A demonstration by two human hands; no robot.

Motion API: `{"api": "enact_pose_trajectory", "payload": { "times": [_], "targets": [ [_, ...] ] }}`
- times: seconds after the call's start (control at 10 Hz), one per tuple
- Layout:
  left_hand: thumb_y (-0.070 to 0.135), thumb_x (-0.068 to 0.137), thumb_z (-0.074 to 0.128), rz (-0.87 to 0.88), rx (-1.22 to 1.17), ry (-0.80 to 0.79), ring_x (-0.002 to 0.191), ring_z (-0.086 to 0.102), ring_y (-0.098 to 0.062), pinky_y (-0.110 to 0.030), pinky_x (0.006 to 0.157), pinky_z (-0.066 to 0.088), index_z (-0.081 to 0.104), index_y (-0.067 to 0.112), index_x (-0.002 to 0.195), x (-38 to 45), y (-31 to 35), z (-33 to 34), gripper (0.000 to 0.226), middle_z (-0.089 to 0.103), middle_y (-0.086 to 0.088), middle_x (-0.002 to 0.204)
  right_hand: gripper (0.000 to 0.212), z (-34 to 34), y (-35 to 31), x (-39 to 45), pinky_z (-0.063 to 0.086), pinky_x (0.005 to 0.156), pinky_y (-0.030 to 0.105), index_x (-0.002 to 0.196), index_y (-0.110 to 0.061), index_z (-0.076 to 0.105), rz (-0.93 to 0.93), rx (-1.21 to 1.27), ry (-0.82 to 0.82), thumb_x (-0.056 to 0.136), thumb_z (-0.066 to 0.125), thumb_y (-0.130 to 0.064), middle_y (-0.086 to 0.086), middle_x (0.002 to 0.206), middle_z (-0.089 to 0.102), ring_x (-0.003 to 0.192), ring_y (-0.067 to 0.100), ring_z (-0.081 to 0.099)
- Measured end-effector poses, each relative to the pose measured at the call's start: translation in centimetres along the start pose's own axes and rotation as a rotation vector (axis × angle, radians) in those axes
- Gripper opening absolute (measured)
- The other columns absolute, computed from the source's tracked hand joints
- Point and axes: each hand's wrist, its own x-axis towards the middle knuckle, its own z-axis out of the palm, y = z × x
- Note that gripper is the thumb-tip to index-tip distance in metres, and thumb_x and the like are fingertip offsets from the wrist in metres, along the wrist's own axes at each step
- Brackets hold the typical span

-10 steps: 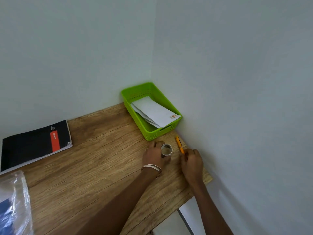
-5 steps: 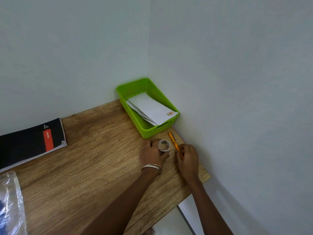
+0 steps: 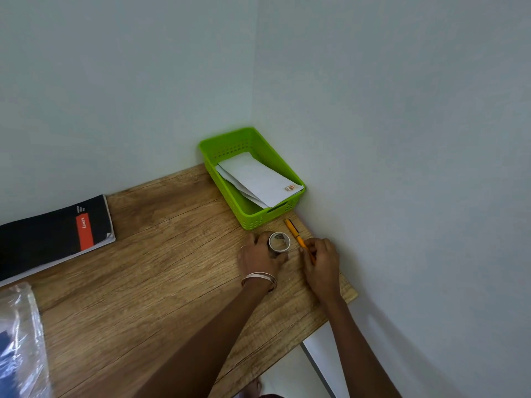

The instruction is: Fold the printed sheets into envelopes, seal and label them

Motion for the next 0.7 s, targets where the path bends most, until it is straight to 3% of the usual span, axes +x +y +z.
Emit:
{"api": "enact_pose_trajectory", "payload": {
  "times": [0.2, 0.5, 0.6, 0.7],
  "targets": [
    [0.049, 0.061, 0.076, 0.011, 0.028, -0.006, 0.093, 0.057, -0.030, -0.036, 0.079, 0.044, 0.059, 0.028, 0.115, -0.1, 0.1, -0.1, 0.061, 0.051, -0.004, 0.115, 0.019, 0.0, 0.3, 0.0, 0.046, 0.075, 0.042, 0.093, -0.010, 0.063, 0.009, 0.014, -0.003, 0.087, 0.055, -0.026, 0.004, 0.087, 0.057, 0.082, 0.022, 0.054],
    [0.050, 0.059, 0.079, 0.073, 0.006, -0.039, 0.094, 0.056, -0.032, -0.038, 0.080, 0.046, 0.053, 0.021, 0.120, -0.7, 0.1, -1.2, 0.072, 0.045, -0.009, 0.120, 0.021, -0.7, -0.3, 0.0, 0.049, 0.077, 0.045, 0.103, -0.010, 0.062, 0.025, 0.058, -0.022, 0.089, 0.061, -0.027, 0.005, 0.094, 0.057, 0.086, 0.022, 0.055],
    [0.041, 0.064, 0.080, 0.136, -0.071, -0.053, 0.102, 0.053, -0.027, -0.036, 0.085, 0.046, 0.051, 0.018, 0.122, -1.0, -0.4, -2.8, 0.069, 0.041, -0.009, 0.123, 0.022, -1.1, -1.2, 0.2, 0.049, 0.077, 0.045, 0.104, -0.010, 0.063, 0.016, 0.072, 0.089, 0.090, 0.061, -0.027, 0.007, 0.096, 0.058, 0.087, 0.027, 0.056],
    [0.030, 0.076, 0.073, 0.281, -0.145, 0.003, 0.089, 0.056, -0.020, -0.032, 0.077, 0.048, 0.060, 0.016, 0.116, -1.0, -1.0, -5.5, 0.045, 0.051, -0.007, 0.111, 0.033, -2.6, -4.6, 0.9, 0.048, 0.070, 0.037, 0.101, -0.009, 0.064, -0.076, 0.183, 0.211, 0.090, 0.049, -0.037, 0.003, 0.090, 0.056, 0.082, 0.025, 0.056]
  ]
}}
